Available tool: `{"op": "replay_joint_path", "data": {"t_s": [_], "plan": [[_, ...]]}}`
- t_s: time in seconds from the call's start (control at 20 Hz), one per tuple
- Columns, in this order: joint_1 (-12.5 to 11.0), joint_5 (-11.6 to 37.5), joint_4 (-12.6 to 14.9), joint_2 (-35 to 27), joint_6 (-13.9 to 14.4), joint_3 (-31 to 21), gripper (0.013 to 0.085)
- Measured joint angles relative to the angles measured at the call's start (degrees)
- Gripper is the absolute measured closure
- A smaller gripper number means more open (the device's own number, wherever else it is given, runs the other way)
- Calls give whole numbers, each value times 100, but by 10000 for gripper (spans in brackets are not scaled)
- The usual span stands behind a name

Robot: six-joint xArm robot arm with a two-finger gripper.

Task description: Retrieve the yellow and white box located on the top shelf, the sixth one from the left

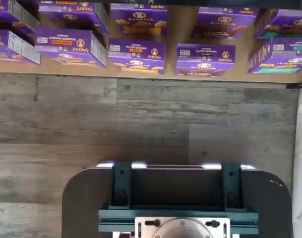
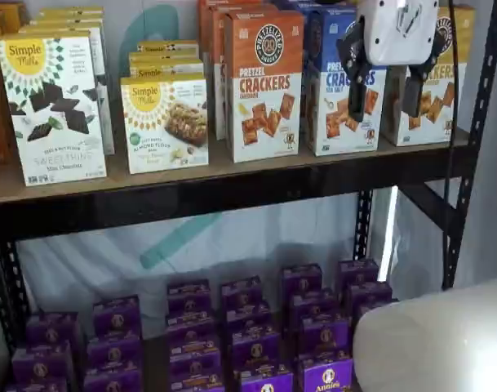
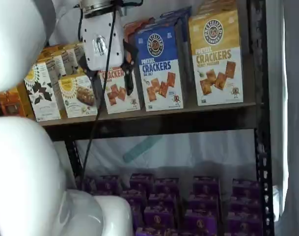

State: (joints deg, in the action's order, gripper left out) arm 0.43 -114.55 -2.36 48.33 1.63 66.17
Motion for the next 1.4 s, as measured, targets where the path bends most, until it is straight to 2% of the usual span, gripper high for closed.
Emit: {"op": "replay_joint_path", "data": {"t_s": [0.1,0.4,0.6,0.75,0.9,1.1,1.4], "plan": [[65,24,69,14,30,-11,130],[33,34,93,26,-5,-39,130],[1,138,186,53,-74,-88,130],[-115,289,282,62,-219,-119,130],[-368,532,386,44,-492,-138,130],[-916,942,503,-81,-1047,-115,130],[-1781,1426,402,-394,-1848,20,130]]}}
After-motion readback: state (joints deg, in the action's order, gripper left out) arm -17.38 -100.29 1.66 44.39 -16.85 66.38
